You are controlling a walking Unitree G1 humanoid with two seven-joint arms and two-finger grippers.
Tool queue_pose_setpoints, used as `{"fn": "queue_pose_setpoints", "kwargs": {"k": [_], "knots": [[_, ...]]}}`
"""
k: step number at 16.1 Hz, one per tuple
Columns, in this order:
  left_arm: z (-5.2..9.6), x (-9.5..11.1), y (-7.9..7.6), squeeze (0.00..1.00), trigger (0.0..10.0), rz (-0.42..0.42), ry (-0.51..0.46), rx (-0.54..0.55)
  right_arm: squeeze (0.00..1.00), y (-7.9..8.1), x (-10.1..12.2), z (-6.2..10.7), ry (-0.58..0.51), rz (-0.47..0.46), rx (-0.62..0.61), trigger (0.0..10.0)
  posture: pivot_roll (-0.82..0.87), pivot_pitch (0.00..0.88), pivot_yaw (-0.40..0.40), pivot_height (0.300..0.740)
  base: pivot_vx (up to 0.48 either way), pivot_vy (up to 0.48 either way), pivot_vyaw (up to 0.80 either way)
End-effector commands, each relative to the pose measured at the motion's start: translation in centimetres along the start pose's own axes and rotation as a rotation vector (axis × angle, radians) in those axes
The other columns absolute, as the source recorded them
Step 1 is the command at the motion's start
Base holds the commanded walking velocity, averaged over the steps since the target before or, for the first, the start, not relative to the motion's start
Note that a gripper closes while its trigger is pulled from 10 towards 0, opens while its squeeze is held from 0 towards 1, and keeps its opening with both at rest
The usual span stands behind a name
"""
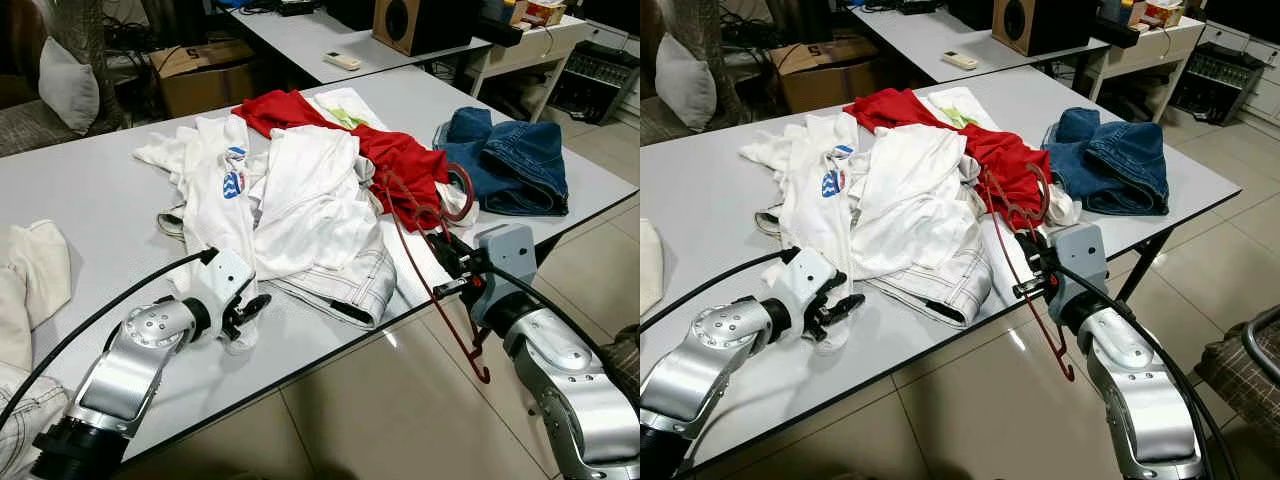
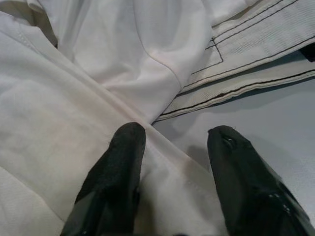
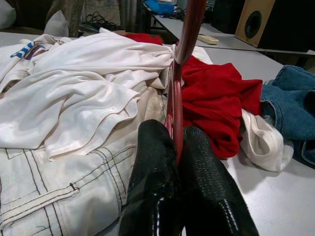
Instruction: Hang hanger
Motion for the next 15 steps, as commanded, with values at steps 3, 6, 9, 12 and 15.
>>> {"fn": "queue_pose_setpoints", "kwargs": {"k": [3,6,9,12,15], "knots": [[0.0,0.4,-0.1,0.00,0.0,-0.031,-0.005,-0.012,0.00,0.2,0.5,0.0,-0.021,0.013,0.016,10.0,-0.11,0.008,0.018,0.740,0.000,0.000,0.00],[0.0,-0.5,0.3,0.00,0.0,-0.097,0.060,0.014,0.00,0.3,0.4,-0.1,-0.019,0.013,0.021,10.0,-0.11,0.007,0.019,0.740,0.000,0.000,0.00],[0.0,-0.3,0.6,0.00,0.0,-0.084,0.045,0.026,0.00,0.5,0.3,-0.1,-0.016,0.011,0.028,10.0,-0.11,0.007,0.019,0.740,0.000,0.000,0.00],[0.2,0.0,1.1,0.00,0.0,-0.098,0.027,0.045,0.00,0.5,0.3,-0.1,-0.014,0.011,0.029,10.0,-0.11,0.007,0.019,0.740,0.000,0.000,0.00],[0.6,0.4,3.5,0.00,0.0,-0.141,0.025,0.192,0.00,0.5,0.3,-0.1,-0.014,0.011,0.031,10.0,-0.10,0.008,0.016,0.740,0.000,0.000,0.00]]}}
Point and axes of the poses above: a point about 5 cm out from each wrist's last joint towards the gripper, its own z axis pointing back from the gripper into the wrist, its own x axis along the axis of the wrist's last joint, y = z × x, the point moved 2 cm from there along -z, pointing out of the wrist towards the gripper, and after that the axes turned 12 degrees about -z, right-handed, at the moved point
